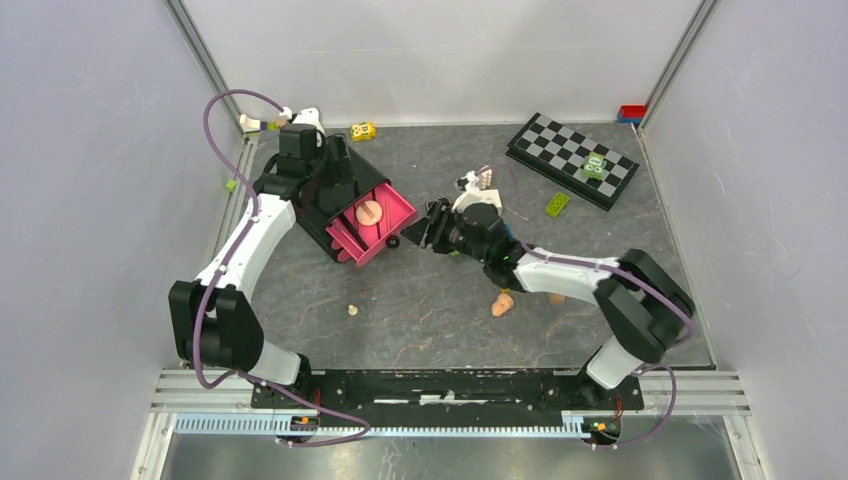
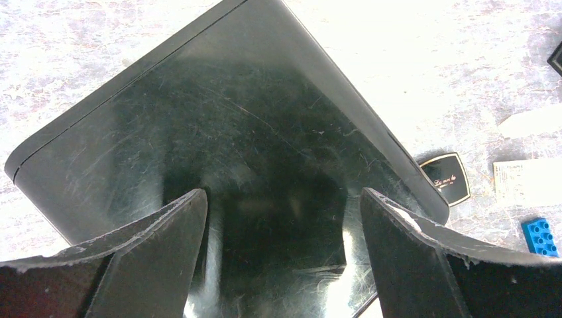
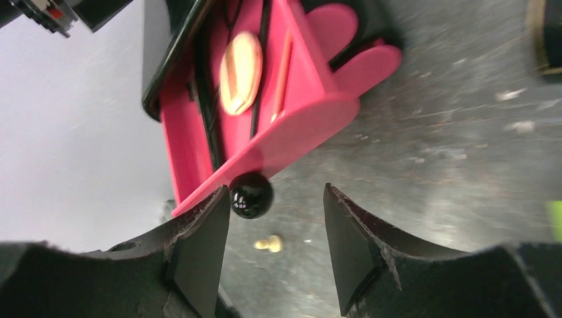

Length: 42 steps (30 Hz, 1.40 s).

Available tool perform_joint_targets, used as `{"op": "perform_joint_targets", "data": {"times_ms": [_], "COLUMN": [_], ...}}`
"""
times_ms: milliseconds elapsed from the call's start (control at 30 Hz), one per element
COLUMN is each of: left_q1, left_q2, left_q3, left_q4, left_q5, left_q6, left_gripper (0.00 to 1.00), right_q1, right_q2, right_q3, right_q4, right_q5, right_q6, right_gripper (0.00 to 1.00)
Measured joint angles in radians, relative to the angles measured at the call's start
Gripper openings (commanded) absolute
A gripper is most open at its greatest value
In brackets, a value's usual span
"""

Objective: Organize the makeup
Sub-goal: Pick up the makeup tool from the center of the board.

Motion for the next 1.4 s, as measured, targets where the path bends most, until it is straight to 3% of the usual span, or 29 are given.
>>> {"op": "perform_joint_targets", "data": {"times_ms": [367, 633, 967, 1400], "left_q1": [0.0, -0.002, -0.02, -0.039], "left_q2": [-0.034, -0.064, -0.135, -0.146], "left_q3": [0.001, -0.005, -0.06, -0.069], "left_q4": [-0.07, -0.125, -0.151, -0.17], "left_q5": [0.002, 0.001, -0.034, -0.087], "left_q6": [0.0, 0.0, 0.011, 0.031], "left_gripper": [0.93, 0.93, 0.94, 0.94], "right_q1": [-0.067, -0.084, -0.085, -0.087], "right_q2": [-0.404, -0.545, -0.606, -0.565], "right_q3": [-0.072, -0.19, -0.33, -0.369], "right_q4": [-0.617, -0.931, -0.97, -0.864], "right_q5": [0.334, 0.498, 0.454, 0.342], "right_q6": [-0.381, -0.441, -0.274, -0.163], "right_gripper": [0.72, 0.79, 0.79, 0.78]}}
